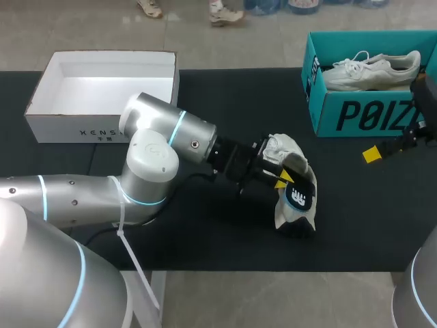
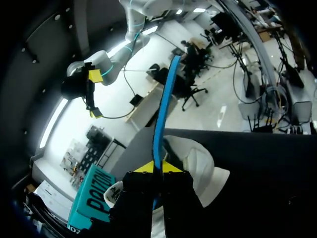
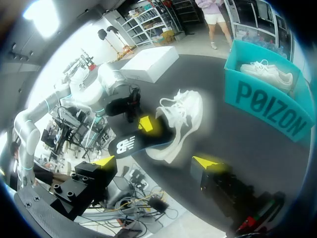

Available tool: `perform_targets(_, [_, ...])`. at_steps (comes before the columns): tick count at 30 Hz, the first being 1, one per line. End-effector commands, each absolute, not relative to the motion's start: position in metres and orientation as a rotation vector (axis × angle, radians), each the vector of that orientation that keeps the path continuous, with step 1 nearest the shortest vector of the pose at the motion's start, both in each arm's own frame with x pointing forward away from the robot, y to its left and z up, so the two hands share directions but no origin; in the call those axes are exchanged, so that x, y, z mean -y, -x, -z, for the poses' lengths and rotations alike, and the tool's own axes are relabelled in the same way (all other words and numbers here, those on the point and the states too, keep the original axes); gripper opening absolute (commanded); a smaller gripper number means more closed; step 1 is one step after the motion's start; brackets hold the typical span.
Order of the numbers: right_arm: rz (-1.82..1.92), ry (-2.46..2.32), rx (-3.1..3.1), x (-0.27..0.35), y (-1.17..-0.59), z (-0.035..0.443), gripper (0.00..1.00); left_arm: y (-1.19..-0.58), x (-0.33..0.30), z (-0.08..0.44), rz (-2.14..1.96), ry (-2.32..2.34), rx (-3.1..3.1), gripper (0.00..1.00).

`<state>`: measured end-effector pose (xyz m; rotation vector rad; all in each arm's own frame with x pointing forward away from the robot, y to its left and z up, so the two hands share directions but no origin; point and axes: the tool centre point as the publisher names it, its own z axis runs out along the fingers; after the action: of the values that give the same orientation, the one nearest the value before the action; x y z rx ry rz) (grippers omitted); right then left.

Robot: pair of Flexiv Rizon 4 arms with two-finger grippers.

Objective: Take the shoe out of the shoebox, open the shoe tongue, remove and reinsert the insole, then place the shoe into the shoebox

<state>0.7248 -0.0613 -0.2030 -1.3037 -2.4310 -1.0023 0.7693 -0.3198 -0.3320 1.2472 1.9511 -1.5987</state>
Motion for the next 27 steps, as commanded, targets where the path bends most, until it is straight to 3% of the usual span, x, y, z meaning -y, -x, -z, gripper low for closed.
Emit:
perform_targets(1, [1.001, 1.308, 2.433, 0.061, -0.723, 0.203, 1.0, -0.773, 0.316, 0.338, 1.579, -1.264, -1.965, 0.0])
perform_targets(20, [1.001, 1.308, 2.433, 0.061, -0.723, 0.203, 1.0, -0.791, 0.322, 0.358, 1.525, -1.286, -1.986, 0.0])
perform_targets(22, [1.001, 1.308, 2.433, 0.061, -0.723, 0.203, 1.0, -0.786, 0.322, 0.355, 1.529, -1.285, -1.987, 0.4])
perform_targets(23, [1.001, 1.308, 2.433, 0.061, -0.723, 0.203, 1.0, -0.784, 0.321, 0.353, 1.53, -1.284, -1.987, 0.82])
perform_targets(24, [1.001, 1.308, 2.433, 0.061, -0.723, 0.203, 1.0, -0.782, 0.32, 0.352, 1.536, -1.279, -1.985, 1.0])
perform_targets(27, [1.001, 1.308, 2.433, 0.061, -0.723, 0.203, 1.0, -0.777, 0.316, 0.345, 1.541, -1.266, -1.981, 0.98])
